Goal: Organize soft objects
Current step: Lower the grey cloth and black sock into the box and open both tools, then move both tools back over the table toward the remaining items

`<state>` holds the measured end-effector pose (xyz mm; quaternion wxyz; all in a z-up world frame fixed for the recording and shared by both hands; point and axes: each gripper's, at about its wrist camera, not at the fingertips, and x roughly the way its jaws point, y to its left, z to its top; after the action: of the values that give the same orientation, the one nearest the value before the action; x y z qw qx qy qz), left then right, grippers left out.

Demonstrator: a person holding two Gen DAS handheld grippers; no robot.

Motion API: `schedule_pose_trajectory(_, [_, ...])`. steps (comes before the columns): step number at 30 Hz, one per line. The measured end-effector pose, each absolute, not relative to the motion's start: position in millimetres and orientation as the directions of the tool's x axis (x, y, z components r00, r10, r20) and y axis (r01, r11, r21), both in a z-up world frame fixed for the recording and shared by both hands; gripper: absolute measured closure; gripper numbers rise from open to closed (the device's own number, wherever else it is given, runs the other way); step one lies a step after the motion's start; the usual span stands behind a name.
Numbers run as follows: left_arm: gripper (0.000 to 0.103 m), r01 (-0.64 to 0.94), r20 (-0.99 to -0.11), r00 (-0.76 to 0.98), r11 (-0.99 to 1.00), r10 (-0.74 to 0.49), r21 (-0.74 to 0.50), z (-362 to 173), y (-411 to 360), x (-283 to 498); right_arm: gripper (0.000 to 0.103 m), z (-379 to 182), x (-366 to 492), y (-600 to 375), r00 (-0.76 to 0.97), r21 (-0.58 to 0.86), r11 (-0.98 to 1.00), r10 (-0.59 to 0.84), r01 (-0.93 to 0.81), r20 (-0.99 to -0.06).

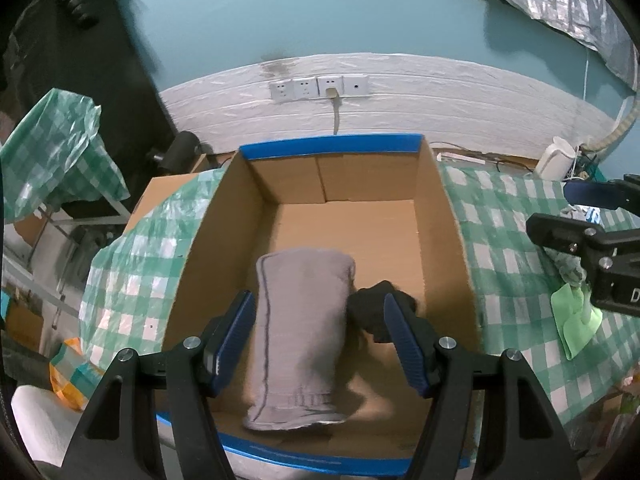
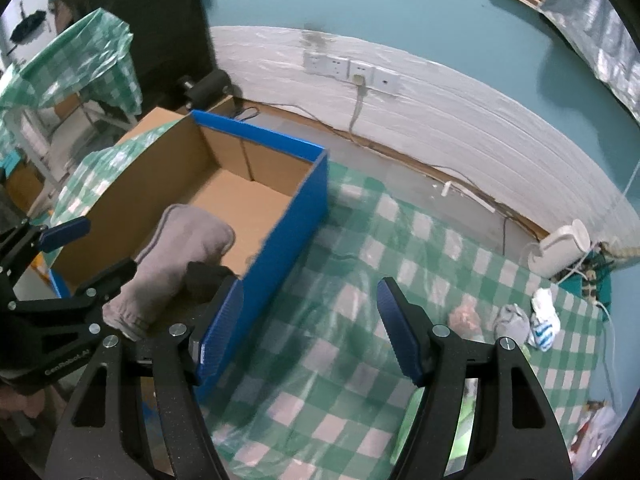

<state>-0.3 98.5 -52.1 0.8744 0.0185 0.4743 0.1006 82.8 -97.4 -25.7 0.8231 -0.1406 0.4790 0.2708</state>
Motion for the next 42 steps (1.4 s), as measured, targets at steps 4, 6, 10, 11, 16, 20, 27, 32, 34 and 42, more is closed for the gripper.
schedule_pose_trajectory(4, [0.035,-0.139,-0.828,0.532,0.983,0.179,0.124,-52,86,4,0.033,-25,86,-113,0.405,0.030,0.832,0.301,-0.555,-0.864])
schedule_pose_trajectory(6, [0.035,-0.132,-0.826,0.536,0.984,0.175,0.123,-51,80,5,0.033,-25,88,-124,0.410,0.030,0.842,0.293,-0.538,-0.864])
schedule_pose_trajectory(10, [0.035,-0.111,-0.821,0.547,0.987,0.162,0.120,-46,66,10,0.033,-26,90,-143,0.419,0.035,0.860,0.283,-0.508,-0.863])
schedule_pose_trajectory(11, [0.035,-0.104,-0.820,0.550,0.987,0.158,0.121,-46,62,11,0.033,-26,91,-148,0.422,0.036,0.865,0.280,-0.500,-0.863])
schedule_pose_trajectory(16, [0.035,-0.078,-0.820,0.555,0.990,0.142,0.118,-42,44,17,0.033,-28,94,-176,0.433,0.037,0.889,0.258,-0.456,-0.864])
schedule_pose_trajectory(20, [0.035,-0.054,-0.819,0.558,0.991,0.132,0.123,-40,27,21,0.033,-31,97,-199,0.439,0.041,0.908,0.241,-0.417,-0.865])
schedule_pose_trajectory(27, [0.035,-0.010,-0.823,0.556,0.991,0.118,0.135,-40,-1,28,0.033,-36,101,-232,0.447,0.045,0.930,0.217,-0.365,-0.868])
schedule_pose_trajectory(32, [0.035,0.012,-0.828,0.549,0.990,0.113,0.143,-44,-18,33,0.033,-41,104,-252,0.453,0.040,0.942,0.197,-0.333,-0.870])
schedule_pose_trajectory(34, [0.035,0.020,-0.830,0.546,0.989,0.111,0.145,-45,-23,35,0.033,-42,106,-262,0.453,0.045,0.947,0.193,-0.318,-0.870])
schedule_pose_trajectory(42, [0.035,0.058,-0.835,0.541,0.986,0.099,0.154,-50,-49,43,0.033,-52,110,-290,0.448,0.047,0.962,0.168,-0.270,-0.878])
